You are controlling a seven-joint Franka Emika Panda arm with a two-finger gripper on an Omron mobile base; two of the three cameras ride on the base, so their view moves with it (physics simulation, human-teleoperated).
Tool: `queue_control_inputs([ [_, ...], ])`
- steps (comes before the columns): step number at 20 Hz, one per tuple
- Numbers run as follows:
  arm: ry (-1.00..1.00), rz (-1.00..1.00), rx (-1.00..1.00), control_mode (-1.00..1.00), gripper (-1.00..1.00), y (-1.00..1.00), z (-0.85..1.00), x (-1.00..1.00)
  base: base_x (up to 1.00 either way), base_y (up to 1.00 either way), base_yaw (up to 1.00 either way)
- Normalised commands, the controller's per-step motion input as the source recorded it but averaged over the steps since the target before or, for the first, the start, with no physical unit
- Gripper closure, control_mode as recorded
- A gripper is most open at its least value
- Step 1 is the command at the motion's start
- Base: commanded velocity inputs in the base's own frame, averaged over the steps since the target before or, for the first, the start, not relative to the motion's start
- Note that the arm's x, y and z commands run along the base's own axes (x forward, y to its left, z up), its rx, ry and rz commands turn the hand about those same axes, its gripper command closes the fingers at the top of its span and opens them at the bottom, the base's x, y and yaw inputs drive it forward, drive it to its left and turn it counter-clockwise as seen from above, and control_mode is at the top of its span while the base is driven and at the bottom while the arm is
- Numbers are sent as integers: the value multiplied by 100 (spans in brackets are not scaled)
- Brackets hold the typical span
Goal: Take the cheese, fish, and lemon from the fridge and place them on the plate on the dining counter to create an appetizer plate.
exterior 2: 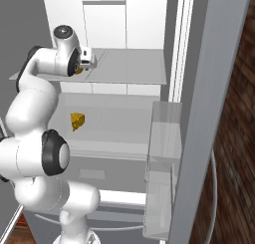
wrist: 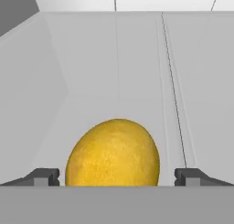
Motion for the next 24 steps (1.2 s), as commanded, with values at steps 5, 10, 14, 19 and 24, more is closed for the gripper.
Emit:
queue_control_inputs([
  [5, 0, 0, 0, -100, -100, 7, -8, 27, 0, 0, 0],
  [10, 0, 0, 0, -100, -100, 0, -6, 1, 0, 0, 0],
  [14, 0, -2, 0, -100, -100, 0, -9, -2, 0, 0, 0],
  [19, 0, -2, 0, -100, -100, 0, -16, -1, 0, 0, 0],
  [24, 0, -1, 0, -100, -100, 0, -26, 0, 0, 0, 0],
])
